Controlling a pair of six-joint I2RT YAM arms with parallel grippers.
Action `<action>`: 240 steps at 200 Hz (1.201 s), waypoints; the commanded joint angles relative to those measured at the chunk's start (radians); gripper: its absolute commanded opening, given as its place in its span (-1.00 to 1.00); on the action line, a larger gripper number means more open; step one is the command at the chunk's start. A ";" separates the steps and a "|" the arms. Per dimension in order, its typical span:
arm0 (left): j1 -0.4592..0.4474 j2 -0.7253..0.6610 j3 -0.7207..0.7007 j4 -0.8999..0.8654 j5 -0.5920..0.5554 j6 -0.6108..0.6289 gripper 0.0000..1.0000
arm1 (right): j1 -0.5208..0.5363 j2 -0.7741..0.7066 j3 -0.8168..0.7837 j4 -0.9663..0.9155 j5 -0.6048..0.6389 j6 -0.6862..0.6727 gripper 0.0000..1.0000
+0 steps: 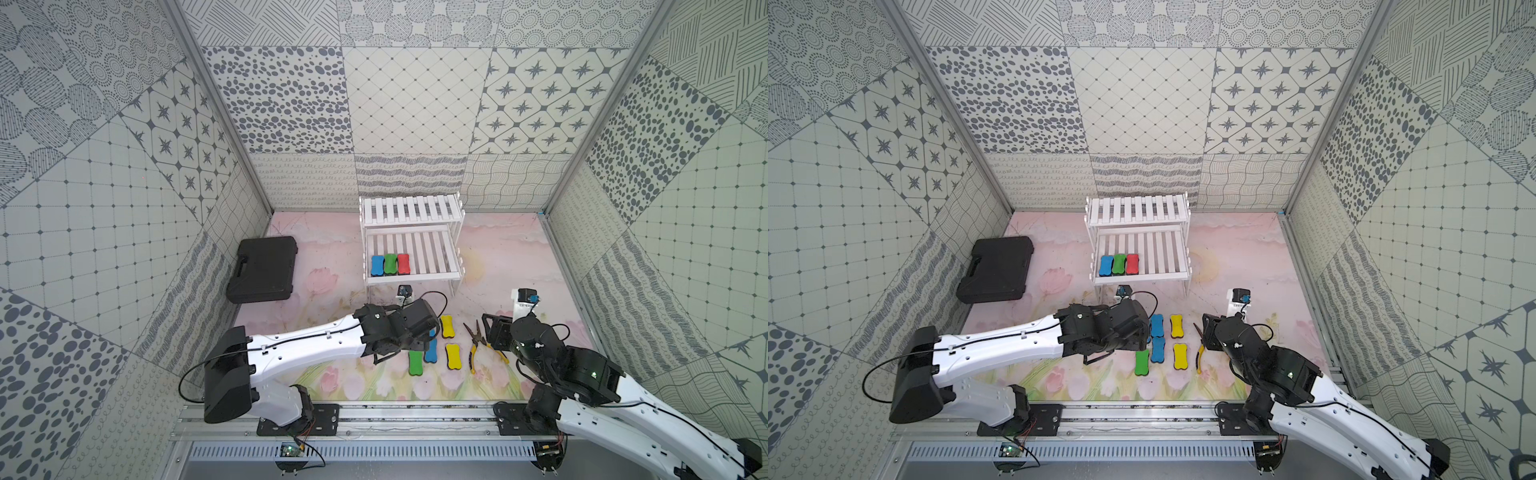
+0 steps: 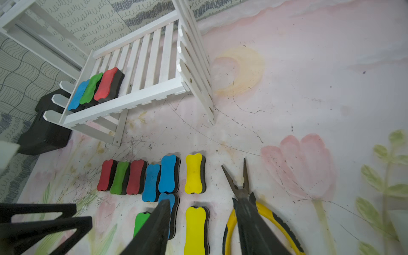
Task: Remove the whiteboard erasers from the shelf
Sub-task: Place the whiteboard eraser at the center of the board, then pick up the whiteboard eraser from the shelf.
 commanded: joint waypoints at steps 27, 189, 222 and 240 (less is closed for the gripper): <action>0.217 -0.065 0.085 0.019 0.032 0.280 0.50 | -0.005 0.077 -0.001 0.116 -0.080 -0.037 0.05; 0.355 0.375 0.452 0.127 -0.052 0.483 0.20 | -0.006 0.024 -0.062 0.124 -0.052 -0.006 0.05; 0.359 0.388 0.458 0.120 -0.082 0.475 0.20 | -0.012 0.021 -0.063 0.118 -0.049 -0.010 0.05; 0.359 0.388 0.452 0.124 -0.095 0.474 0.20 | -0.014 0.020 -0.066 0.118 -0.047 -0.010 0.05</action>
